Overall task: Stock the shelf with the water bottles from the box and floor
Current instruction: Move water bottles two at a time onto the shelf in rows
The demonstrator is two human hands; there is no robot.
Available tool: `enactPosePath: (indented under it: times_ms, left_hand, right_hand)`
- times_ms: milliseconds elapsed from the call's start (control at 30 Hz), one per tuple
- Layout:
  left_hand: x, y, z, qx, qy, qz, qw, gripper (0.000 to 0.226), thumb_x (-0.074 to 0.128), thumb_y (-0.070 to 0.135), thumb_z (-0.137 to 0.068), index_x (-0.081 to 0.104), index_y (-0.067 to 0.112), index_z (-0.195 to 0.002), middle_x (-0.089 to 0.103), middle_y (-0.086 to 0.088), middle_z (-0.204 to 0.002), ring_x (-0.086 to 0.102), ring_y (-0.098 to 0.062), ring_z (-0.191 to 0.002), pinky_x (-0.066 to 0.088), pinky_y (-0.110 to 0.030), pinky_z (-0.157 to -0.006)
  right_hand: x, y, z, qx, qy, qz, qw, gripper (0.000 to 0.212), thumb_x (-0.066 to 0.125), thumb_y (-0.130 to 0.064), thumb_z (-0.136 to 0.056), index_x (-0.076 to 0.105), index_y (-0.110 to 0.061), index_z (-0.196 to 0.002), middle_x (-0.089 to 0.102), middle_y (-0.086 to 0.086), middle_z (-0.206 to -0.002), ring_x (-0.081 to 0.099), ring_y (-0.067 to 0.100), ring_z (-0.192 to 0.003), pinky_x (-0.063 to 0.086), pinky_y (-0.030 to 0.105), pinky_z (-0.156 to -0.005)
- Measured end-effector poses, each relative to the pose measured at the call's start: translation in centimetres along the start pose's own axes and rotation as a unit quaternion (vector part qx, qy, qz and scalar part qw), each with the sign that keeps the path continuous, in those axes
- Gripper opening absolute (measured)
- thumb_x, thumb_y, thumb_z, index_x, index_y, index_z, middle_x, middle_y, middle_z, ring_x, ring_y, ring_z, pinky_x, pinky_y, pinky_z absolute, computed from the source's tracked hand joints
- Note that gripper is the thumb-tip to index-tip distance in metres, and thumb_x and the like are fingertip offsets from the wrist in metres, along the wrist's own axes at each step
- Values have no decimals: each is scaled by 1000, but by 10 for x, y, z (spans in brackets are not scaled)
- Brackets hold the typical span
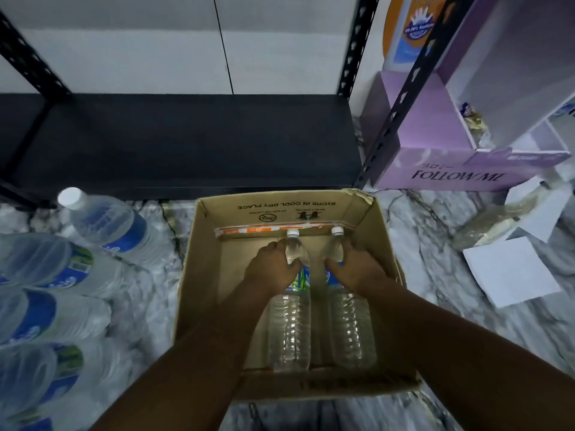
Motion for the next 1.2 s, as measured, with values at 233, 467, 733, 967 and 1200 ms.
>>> enactPosePath:
  times_ms: [233,467,733,967,1200]
  left_hand:
    - [42,-22,-29,-37,12,52,998,74,61,51,-86,34,15,-144,52,-16,-131,49,-35,-120,45,-40,-97]
    - [82,-45,-31,-91,8,215,972,105,73,66,-67,15,32,-148,48,-9,-128,51,-29,-119,45,-39,-99]
    - [94,-52,-34,-62,38,270,960,107,78,48,-66,13,32,-149,53,-5,-121,61,-19,-101,55,-35,-84]
    - [82,-55,-38,-7,17,251,968,90,78,38,-62,31,36,-138,67,-3,-103,67,-15,-87,58,-34,-76]
    - [66,-46,-33,50,-20,207,977,85,81,23,-73,30,31,-142,65,9,-100,63,-4,-85,49,-11,-70]
  right_hand:
    - [26,8,-47,16,30,-12,999,73,61,-33,-88,25,-9,-146,40,20,-140,44,38,-128,38,38,-105]
    - [37,18,-69,1,60,17,998,55,55,-42,-82,50,-13,-129,51,13,-134,44,32,-124,31,37,-107]
    - [62,30,-54,-58,92,-271,956,94,87,-35,-62,38,-24,-141,54,3,-132,51,19,-121,47,33,-96]
    - [72,40,-68,-42,127,-265,955,93,74,-57,-49,43,-30,-132,61,5,-117,61,22,-106,54,43,-89]
    - [61,33,-64,-50,116,-281,952,74,86,-24,-64,48,-23,-127,64,1,-114,59,22,-108,50,39,-93]
Point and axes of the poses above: each hand's wrist, its own z-axis away from the middle knuckle, its own x-axis out of the palm, y = z × x, the point moved 5 cm from there along -z, towards the middle knuckle
